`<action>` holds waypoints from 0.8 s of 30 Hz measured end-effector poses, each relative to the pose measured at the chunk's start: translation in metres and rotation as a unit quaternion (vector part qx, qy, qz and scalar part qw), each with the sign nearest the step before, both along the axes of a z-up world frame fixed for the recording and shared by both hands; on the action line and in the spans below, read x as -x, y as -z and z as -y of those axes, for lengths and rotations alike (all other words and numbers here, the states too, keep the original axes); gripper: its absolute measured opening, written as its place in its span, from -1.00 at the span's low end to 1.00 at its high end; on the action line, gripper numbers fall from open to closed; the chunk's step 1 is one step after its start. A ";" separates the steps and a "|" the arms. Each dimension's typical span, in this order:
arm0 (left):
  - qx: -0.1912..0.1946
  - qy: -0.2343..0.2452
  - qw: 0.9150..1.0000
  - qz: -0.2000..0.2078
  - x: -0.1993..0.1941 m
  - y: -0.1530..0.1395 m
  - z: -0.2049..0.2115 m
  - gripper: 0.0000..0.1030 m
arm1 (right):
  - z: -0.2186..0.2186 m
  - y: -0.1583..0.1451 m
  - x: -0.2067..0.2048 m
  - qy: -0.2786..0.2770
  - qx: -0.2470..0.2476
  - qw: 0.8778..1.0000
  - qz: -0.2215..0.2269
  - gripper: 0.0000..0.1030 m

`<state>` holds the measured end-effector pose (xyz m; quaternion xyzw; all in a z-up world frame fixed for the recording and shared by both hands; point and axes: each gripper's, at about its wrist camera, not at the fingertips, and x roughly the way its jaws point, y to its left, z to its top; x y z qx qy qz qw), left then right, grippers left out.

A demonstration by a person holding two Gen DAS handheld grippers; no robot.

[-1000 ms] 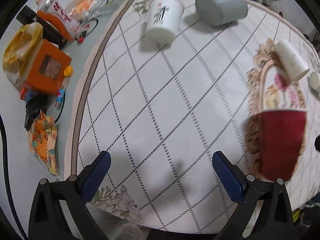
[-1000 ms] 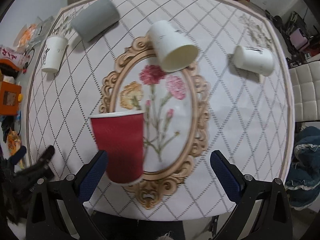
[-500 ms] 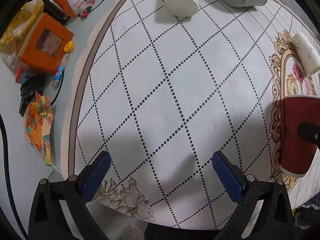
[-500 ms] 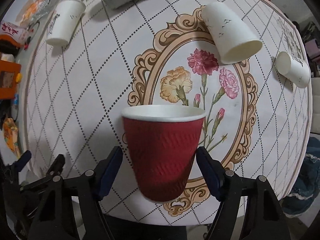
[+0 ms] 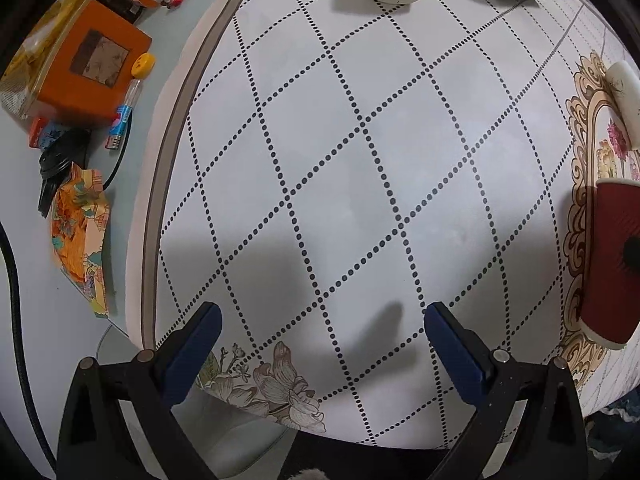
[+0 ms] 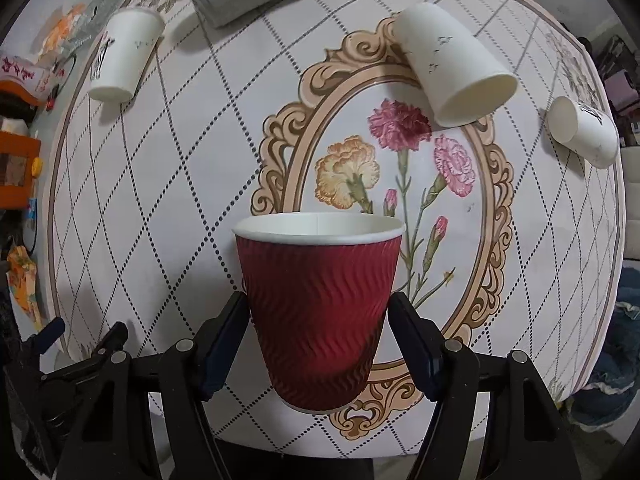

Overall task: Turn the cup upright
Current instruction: 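Lower the red cup rim-up onto the flower oval and open the right gripper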

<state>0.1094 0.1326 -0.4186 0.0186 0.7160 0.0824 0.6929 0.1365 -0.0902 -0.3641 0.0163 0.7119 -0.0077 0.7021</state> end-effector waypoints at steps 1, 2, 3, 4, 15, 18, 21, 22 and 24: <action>0.001 0.000 1.000 -0.001 -0.002 0.000 -0.001 1.00 | 0.002 -0.002 0.002 0.003 -0.001 1.000 0.007 0.42; 0.002 0.001 1.000 -0.002 -0.003 0.000 -0.001 1.00 | 0.004 -0.009 0.005 0.009 -0.005 1.000 0.020 0.41; 0.004 0.001 1.000 -0.003 -0.004 0.000 -0.002 1.00 | 0.005 -0.013 0.007 0.012 -0.007 0.999 0.030 0.41; 0.005 0.000 1.000 -0.004 -0.005 -0.001 0.000 1.00 | 0.006 -0.017 0.009 0.014 -0.008 0.999 0.041 0.41; 0.008 0.012 1.000 -0.022 -0.037 0.000 0.015 1.00 | 0.005 -0.058 -0.014 0.055 -0.001 0.976 0.212 0.41; 0.006 0.017 1.000 -0.019 -0.046 0.001 0.017 1.00 | 0.000 -0.058 -0.021 0.063 0.008 0.965 0.255 0.42; 0.004 0.025 1.000 -0.016 -0.055 0.004 0.020 1.00 | 0.000 -0.052 -0.023 0.075 0.018 0.952 0.296 0.42; 0.003 0.027 0.999 -0.016 -0.059 0.003 0.022 1.00 | 0.001 -0.049 -0.022 0.077 0.021 0.950 0.301 0.42; 0.001 0.033 0.999 -0.014 -0.062 0.003 0.026 1.00 | -0.001 -0.039 -0.019 0.081 0.026 0.948 0.308 0.42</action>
